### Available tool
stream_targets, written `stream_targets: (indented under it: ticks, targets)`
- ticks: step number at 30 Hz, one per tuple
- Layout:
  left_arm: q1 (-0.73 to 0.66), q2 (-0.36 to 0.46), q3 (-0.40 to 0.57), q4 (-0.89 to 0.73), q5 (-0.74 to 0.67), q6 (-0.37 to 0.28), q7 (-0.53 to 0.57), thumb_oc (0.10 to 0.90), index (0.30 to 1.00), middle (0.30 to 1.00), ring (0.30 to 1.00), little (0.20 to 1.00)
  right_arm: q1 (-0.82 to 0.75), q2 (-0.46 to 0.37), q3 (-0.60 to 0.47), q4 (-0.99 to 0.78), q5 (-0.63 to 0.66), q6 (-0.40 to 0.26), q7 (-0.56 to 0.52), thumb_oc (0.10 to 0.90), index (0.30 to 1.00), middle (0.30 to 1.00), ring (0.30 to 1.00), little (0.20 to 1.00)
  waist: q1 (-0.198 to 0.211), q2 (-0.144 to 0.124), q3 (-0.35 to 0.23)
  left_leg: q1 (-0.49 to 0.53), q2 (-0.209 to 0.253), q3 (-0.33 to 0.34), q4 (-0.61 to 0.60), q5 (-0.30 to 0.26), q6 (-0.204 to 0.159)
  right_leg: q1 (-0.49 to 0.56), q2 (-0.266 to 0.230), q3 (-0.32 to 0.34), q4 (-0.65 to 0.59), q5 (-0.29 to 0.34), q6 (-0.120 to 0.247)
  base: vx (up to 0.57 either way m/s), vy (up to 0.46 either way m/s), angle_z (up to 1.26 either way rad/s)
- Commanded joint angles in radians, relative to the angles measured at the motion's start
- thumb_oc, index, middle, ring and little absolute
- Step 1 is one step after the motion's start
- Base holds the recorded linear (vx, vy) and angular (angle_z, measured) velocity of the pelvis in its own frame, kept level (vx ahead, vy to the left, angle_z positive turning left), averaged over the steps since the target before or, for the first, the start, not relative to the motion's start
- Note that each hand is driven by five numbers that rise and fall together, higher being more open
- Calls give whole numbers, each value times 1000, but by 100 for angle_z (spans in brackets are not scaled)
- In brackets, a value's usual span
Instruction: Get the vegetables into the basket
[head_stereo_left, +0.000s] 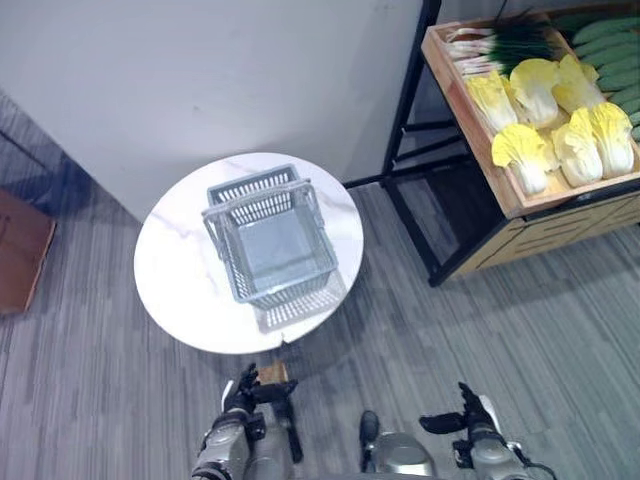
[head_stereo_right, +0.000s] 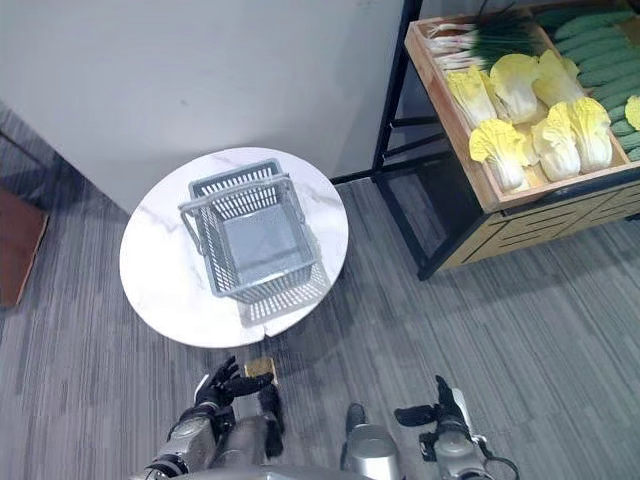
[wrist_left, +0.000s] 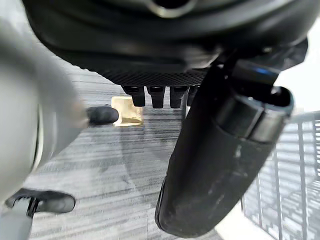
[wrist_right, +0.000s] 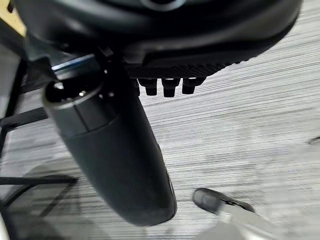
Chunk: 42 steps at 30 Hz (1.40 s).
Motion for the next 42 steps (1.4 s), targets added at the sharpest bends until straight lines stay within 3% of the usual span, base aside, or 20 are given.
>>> stream_targets:
  ticks: [1,9,10,11,13,14,17,18,20,22,29,34,35,39,42]
  targets:
    - [62,43,-3,-40,12,-19,-1,900,1000,1000,1000,1000,-52,11,-4,-43,-17,-35,-28,900,1000,1000,1000,1000,30,-36,-21,6,1,15,155,-215,12,-27,-124,82,-35,115,79,141,345,7]
    - [65,46,10,-16,23,-19,-5,900,1000,1000,1000,1000,-51,27,11,-56,-36,-36,-24,900,1000,1000,1000,1000,31,-40,-41,36,-32,33,124,-235,34,-20,-152,91,-49,176,106,66,135,-3]
    - [67,45,13,-12,23,-18,-5,900,1000,1000,1000,1000,-51,28,13,-59,-39,-37,-25,900,1000,1000,1000,1000,33,-39,-44,48,-36,36,105,-233,39,-28,-154,89,-25,188,109,37,153,-5]
    - [70,47,19,-7,18,-18,-5,900,1000,1000,1000,1000,-66,32,17,-58,-41,-41,-28,900,1000,1000,1000,1000,41,-24,-39,82,-28,50,60,-220,49,-72,-164,53,85,227,110,36,152,-7]
    - [71,47,19,-7,16,-17,-7,900,1000,1000,1000,1000,-72,32,16,-58,-38,-44,-28,900,1000,1000,1000,1000,41,-16,-36,92,-23,50,46,-215,50,-85,-160,49,119,222,108,44,69,-28]
    - [73,43,13,4,20,-15,-12,900,1000,1000,1000,1000,-75,37,18,-59,-36,-45,-25,900,1000,1000,1000,1000,39,-18,-38,129,-19,49,16,-212,40,-107,-167,15,94,213,110,71,3,-23]
    - [74,44,15,8,18,-15,-13,900,1000,1000,1000,1000,-78,38,20,-61,-37,-44,-23,900,1000,1000,1000,1000,38,-21,-38,138,-15,49,9,-210,34,-111,-173,-4,62,217,112,69,-86,-3]
    - [70,47,18,17,19,-18,-12,900,1000,1000,1000,1000,-83,43,30,-65,-41,-45,-18,900,1000,1000,1000,1000,34,-30,-38,149,-9,36,6,-210,17,-125,-166,0,-26,223,120,90,-187,-2]
    - [69,48,17,18,22,-18,-12,900,1000,1000,1000,1000,-83,44,36,-72,-44,-45,-17,900,1000,1000,1000,1000,31,-36,-36,147,-8,25,17,-214,11,-125,-161,12,-67,227,124,85,-197,8]
    - [71,57,29,41,24,-21,-5,900,1000,1000,1000,1000,-88,51,59,-72,-42,-40,-10,900,1000,1000,1000,1000,32,-64,-40,140,5,-9,65,-233,-10,-99,-118,87,-147,208,118,117,-286,42]
    - [81,41,22,41,0,-19,-42,900,1000,1000,1000,1000,-74,34,56,-45,-48,-38,3,900,1000,1000,1000,1000,34,-58,-59,145,36,-46,15,-178,-48,-50,-76,48,-186,181,93,32,-175,37]
    - [83,32,22,32,-21,-27,-55,900,1000,1000,1000,1000,-67,5,26,-26,-22,-53,-3,900,1000,1000,1000,1000,36,-59,-76,153,47,-59,-41,-140,-71,-6,-61,16,-280,206,95,44,-120,13]
    - [108,31,35,36,-43,-7,-96,900,1000,1000,1000,1000,-68,-91,0,-112,-45,-66,-5,900,1000,1000,1000,1000,36,-61,-94,174,48,-44,-77,-127,-77,3,-58,24,-300,218,104,63,-20,3]
    - [160,43,45,26,-17,10,-144,900,1000,1000,1000,1000,-26,-382,77,-579,-282,-118,78,900,1000,1000,1000,1000,15,-62,-93,203,47,-15,-128,-114,-74,4,-56,39,-300,232,108,18,44,-9]
    - [146,35,59,63,20,-5,-94,900,1000,1000,1000,1000,-67,-480,111,-742,-317,-158,101,900,1000,1000,1000,1000,15,-66,-104,201,46,-9,-128,-121,-74,-3,-58,43,-300,235,113,8,51,-23]
